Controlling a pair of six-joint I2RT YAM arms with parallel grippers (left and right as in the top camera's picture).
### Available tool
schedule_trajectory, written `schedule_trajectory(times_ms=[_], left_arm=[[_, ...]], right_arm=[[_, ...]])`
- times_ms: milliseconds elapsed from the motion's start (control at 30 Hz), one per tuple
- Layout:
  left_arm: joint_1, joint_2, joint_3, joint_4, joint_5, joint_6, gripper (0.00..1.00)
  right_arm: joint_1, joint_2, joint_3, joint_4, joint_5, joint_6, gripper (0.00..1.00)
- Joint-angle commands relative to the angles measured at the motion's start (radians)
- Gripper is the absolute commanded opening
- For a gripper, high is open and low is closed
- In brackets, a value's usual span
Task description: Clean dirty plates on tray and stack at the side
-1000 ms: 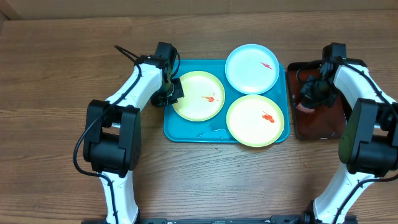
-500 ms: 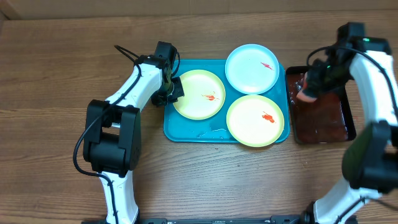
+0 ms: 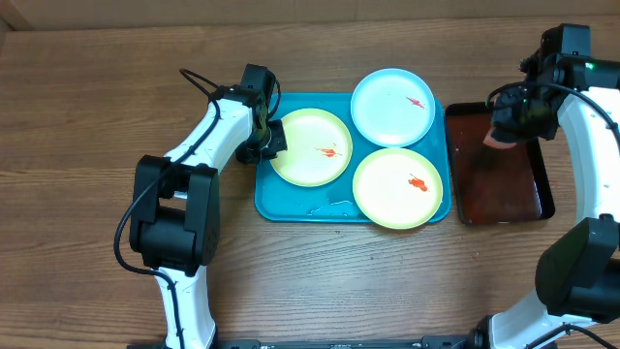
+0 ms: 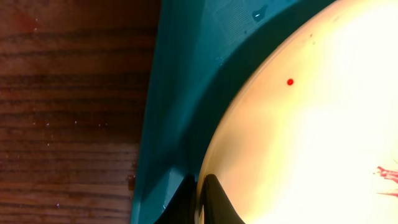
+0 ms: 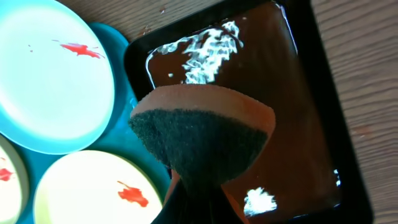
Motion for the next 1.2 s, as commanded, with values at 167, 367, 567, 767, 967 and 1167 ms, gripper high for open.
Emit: schedule_trajectory(times_ms=[167,367,567,767,967,1167], left_arm=[[0.003,0.014,-0.012,0.003,0.003,0.021,0.04],[0.003,0.014,-0.012,0.003,0.003,0.022,0.04],[0.003,0.014,-0.012,0.002,0.003,0.021,0.04],[0.003,0.014,-0.012,0.003,0.003,0.021,0.04],[0.003,0.014,-0.012,0.003,0.003,0.022,0.04],[0.003,0.014,-0.012,0.008,0.003,0.022,0.04]], right_arm=[[0.006,0.002,-0.004,0.015,0.019,-0.057,0.04],[0.017,0.002,-0.003,0.013,-0.178,-0.056,0.04],[0.188,0.002,-0.003,0.045,-0.280,0.022,0.04],[0.402,0.019,-0.004,0.184,-0.273,0.199,0.04],[0.535,0.097,-0.004,0.249,-0.246,0.246,0.04],[0.606,0.231,-0.004,0.295,-0.234,0.272,0.04]])
